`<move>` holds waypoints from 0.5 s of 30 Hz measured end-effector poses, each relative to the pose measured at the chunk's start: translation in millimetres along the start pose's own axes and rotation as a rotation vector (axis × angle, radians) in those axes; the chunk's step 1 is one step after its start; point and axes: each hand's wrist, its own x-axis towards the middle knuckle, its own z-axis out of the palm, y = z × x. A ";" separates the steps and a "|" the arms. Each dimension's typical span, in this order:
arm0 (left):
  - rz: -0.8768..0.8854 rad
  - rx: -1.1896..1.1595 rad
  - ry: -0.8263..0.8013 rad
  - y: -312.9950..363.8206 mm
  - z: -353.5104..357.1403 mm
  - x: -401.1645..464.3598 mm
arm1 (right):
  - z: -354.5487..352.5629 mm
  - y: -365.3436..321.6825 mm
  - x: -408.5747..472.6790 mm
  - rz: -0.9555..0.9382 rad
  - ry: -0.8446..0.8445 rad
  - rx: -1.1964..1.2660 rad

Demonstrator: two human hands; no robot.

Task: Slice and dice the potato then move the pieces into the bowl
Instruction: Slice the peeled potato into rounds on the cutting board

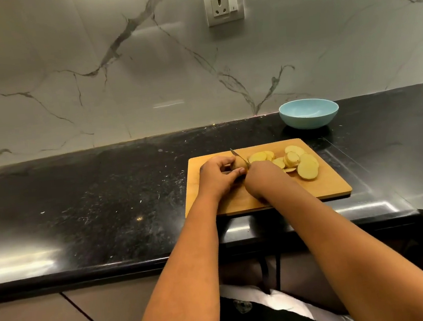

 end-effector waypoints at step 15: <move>-0.041 0.001 0.003 6.3 -0.3 -5.6 | 2.2 8.7 -13.1 -0.009 -0.093 -0.120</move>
